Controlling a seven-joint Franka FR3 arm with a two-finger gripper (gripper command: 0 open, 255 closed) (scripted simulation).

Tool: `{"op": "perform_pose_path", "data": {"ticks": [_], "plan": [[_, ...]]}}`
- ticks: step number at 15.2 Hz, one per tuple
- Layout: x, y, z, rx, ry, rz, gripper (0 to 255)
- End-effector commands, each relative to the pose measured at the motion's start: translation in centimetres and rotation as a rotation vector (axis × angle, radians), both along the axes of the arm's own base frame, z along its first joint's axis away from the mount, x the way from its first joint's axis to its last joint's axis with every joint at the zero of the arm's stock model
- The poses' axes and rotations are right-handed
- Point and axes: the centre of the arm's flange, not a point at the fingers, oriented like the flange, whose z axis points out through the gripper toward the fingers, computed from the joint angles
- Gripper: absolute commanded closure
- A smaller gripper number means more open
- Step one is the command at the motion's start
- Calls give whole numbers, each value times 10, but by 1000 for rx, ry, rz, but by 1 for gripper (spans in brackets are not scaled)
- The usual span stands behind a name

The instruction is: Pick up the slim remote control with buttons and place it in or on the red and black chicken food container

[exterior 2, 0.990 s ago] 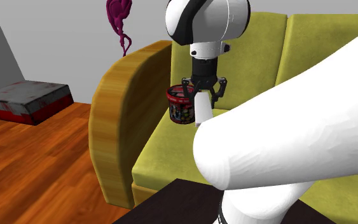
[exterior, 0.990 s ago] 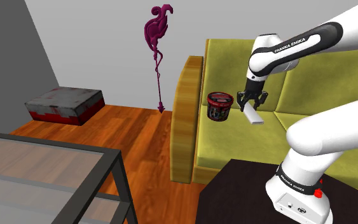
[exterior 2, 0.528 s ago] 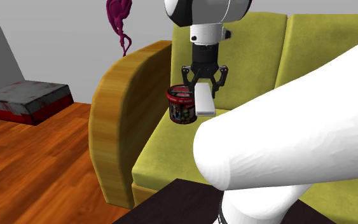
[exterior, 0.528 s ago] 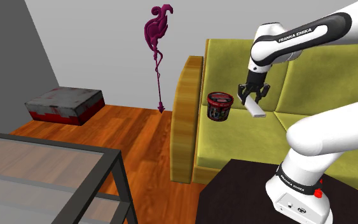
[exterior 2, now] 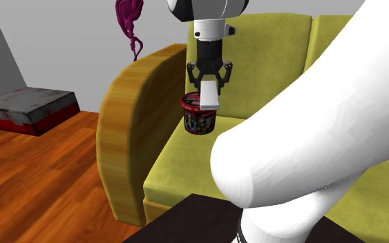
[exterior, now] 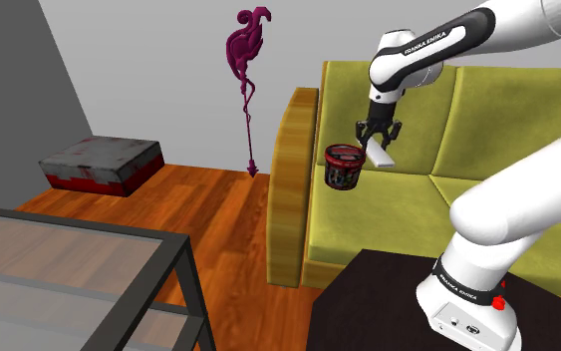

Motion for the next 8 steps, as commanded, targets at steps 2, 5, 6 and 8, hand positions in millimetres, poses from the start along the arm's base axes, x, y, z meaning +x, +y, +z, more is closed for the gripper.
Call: {"op": "perform_pose_path", "data": {"ticks": [2,5,6,8], "plan": [[40,-8,-1,0,0,0,255],[78,-18,0,0,0,0,255],[91,-21,0,0,0,0,255],[116,-28,1,0,0,0,255]]}}
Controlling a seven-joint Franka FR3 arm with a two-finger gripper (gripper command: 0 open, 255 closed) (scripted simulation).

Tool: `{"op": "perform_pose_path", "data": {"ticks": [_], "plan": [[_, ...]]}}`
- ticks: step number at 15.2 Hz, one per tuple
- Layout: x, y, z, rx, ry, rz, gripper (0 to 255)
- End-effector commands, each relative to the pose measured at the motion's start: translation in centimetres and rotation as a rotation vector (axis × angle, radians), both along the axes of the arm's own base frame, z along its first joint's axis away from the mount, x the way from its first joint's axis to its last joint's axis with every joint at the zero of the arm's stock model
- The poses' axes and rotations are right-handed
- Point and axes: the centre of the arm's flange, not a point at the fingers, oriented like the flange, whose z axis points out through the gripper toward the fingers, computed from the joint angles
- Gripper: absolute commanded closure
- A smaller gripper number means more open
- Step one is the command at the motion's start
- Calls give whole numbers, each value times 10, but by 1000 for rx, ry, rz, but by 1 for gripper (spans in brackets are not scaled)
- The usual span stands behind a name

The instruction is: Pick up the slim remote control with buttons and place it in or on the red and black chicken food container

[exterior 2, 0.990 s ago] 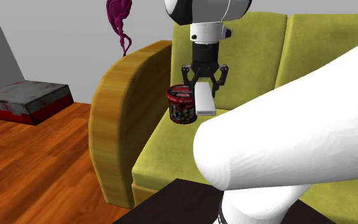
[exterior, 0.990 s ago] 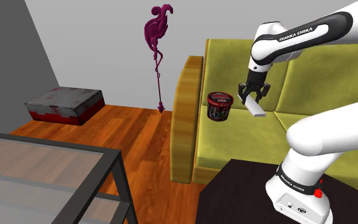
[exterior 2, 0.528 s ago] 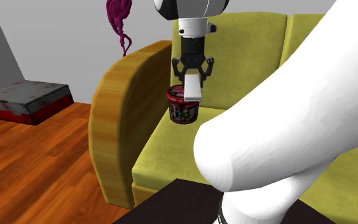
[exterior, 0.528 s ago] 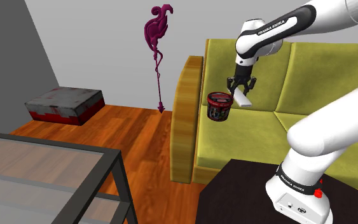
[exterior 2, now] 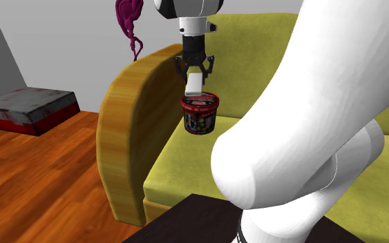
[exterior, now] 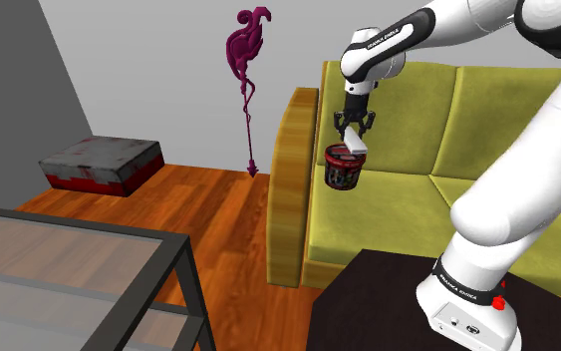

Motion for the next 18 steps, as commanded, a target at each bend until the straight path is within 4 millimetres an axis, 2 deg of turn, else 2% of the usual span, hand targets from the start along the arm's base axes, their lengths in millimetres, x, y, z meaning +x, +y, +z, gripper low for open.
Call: {"op": "perform_pose_path", "data": {"ticks": [1,8,18], "plan": [[27,-6,-1,0,0,0,255],[115,-29,0,0,0,0,255],[115,-29,-53,0,0,0,255]]}}
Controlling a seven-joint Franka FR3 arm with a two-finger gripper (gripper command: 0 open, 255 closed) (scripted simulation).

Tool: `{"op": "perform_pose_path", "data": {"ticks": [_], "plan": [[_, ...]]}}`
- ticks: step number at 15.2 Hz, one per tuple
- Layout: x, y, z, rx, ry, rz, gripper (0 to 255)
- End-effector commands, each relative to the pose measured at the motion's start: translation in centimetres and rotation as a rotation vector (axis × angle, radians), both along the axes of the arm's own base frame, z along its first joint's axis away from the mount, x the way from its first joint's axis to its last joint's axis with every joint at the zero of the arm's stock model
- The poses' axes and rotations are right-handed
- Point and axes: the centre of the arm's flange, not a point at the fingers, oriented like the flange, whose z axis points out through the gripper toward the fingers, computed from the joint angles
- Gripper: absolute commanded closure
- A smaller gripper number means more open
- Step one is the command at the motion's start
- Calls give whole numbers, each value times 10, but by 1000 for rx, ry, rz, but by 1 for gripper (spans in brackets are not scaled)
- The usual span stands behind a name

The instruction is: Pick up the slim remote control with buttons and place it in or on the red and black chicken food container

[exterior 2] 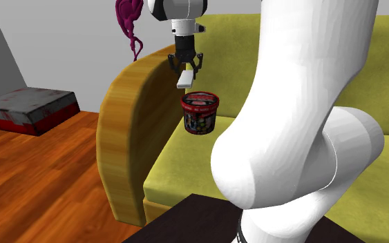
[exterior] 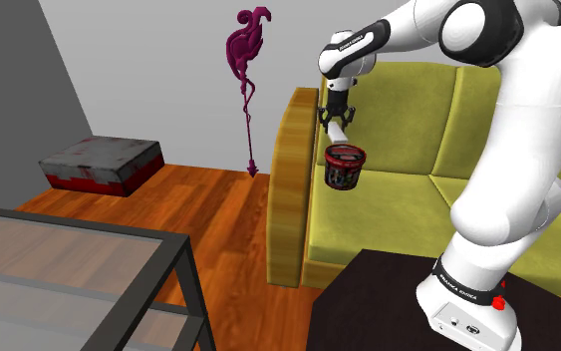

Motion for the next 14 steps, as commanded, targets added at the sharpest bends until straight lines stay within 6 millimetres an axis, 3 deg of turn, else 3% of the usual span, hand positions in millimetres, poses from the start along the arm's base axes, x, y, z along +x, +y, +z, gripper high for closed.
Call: {"op": "perform_pose_path", "data": {"ticks": [1,4,11,12,14], "plan": [[16,9,-47,-8,-21,13,255],[16,9,-64,-8,-21,13,255],[16,9,-64,-8,-21,13,255],[15,10,-68,-8,-20,14,0],[14,5,-87,-8,-21,13,0]]}}
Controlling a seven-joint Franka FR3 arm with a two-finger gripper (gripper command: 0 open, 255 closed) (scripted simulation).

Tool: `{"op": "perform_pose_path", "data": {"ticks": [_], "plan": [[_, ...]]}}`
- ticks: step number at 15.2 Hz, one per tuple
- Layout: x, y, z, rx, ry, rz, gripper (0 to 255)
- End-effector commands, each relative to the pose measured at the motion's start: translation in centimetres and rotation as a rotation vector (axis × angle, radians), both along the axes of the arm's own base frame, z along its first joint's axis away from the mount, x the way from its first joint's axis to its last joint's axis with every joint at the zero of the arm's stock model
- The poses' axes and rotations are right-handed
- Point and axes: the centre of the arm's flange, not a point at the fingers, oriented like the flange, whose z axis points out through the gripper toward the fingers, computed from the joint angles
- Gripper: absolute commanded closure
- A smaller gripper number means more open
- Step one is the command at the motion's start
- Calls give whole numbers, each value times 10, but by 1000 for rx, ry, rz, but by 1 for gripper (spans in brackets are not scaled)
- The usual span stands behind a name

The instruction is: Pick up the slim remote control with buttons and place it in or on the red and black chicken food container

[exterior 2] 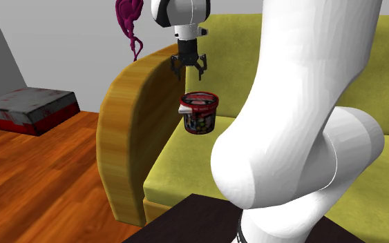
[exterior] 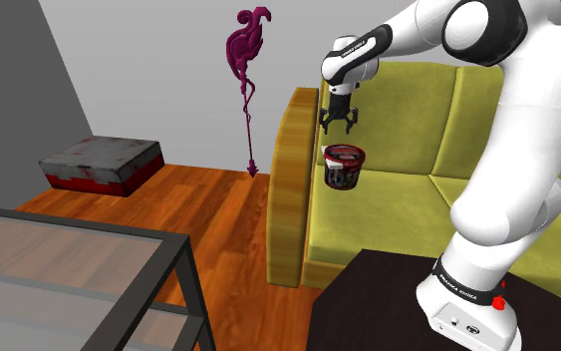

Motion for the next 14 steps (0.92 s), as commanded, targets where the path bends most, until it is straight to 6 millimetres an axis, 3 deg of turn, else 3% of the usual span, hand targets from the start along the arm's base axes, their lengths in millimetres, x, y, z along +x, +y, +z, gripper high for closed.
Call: {"op": "perform_pose_path", "data": {"ticks": [1,2,3,7,14], "plan": [[23,14,-73,24,7,20,0],[25,11,-85,23,7,20,0],[24,15,-52,27,6,20,0],[25,16,-2,27,6,20,0],[25,16,-2,27,6,20,0]]}}
